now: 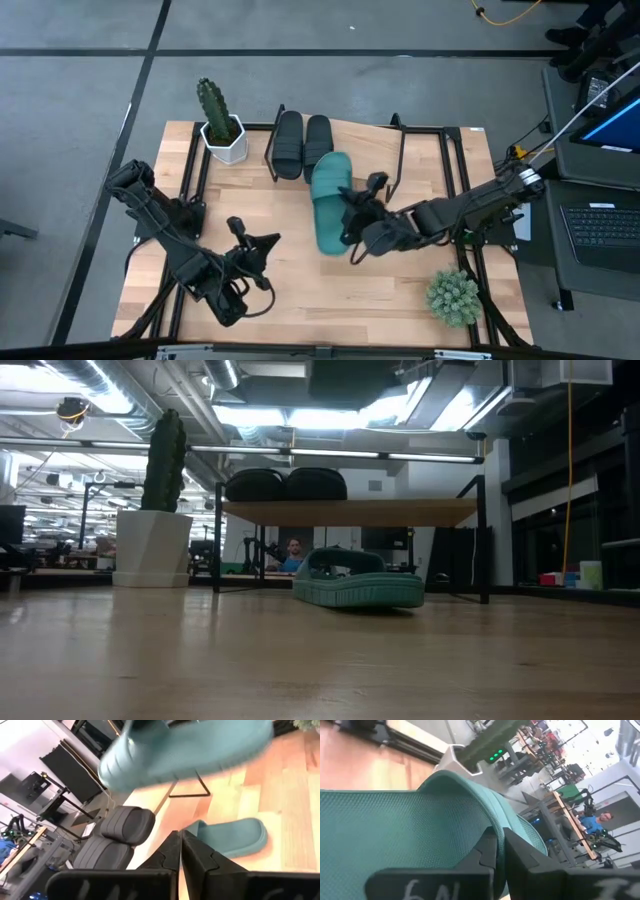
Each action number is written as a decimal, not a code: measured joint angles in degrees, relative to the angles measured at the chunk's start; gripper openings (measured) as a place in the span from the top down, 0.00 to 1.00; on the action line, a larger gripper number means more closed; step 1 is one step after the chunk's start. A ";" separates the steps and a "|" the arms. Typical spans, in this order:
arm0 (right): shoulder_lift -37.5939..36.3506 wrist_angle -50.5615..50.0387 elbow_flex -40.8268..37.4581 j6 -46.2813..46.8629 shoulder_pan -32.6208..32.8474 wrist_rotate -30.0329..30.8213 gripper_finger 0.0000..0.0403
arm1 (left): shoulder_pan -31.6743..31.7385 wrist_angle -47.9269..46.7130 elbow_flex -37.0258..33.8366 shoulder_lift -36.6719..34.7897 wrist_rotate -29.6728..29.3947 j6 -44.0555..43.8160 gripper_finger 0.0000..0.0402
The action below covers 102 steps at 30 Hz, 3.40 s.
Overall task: Pick and place slides into the shelf
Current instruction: Put the bottom green slide on the shelf
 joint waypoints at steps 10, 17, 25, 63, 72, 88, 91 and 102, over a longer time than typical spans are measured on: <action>-8.10 -4.50 -3.55 1.57 -1.94 -0.08 0.96 | -0.51 -10.82 -0.51 -1.04 5.17 -12.73 1.00; -9.38 -4.30 -8.74 2.79 -4.38 -0.36 0.96 | -2.68 0.67 -9.46 -2.69 6.92 -13.39 1.00; -9.44 -2.68 -9.69 -0.35 -9.42 -5.21 0.96 | -3.32 19.59 -22.90 -11.65 10.15 -4.93 1.00; -14.98 22.64 -25.13 -17.79 -40.18 -31.95 0.96 | 16.68 61.57 -50.14 -35.30 39.81 38.45 1.00; -17.49 27.68 -31.86 -14.45 -42.37 -35.42 0.96 | 19.32 62.21 -50.14 -35.30 41.49 39.59 1.00; -16.20 28.10 -32.92 -14.95 -42.39 -33.82 0.96 | 19.59 62.75 -50.12 -35.28 42.18 39.66 1.00; -15.44 28.60 -32.92 -15.01 -42.46 -35.55 0.96 | 19.59 62.75 -50.12 -35.28 42.18 40.56 1.00; -14.78 30.55 -32.92 -15.77 -42.90 -35.68 0.96 | 19.59 62.80 -50.12 -35.26 42.15 42.65 1.00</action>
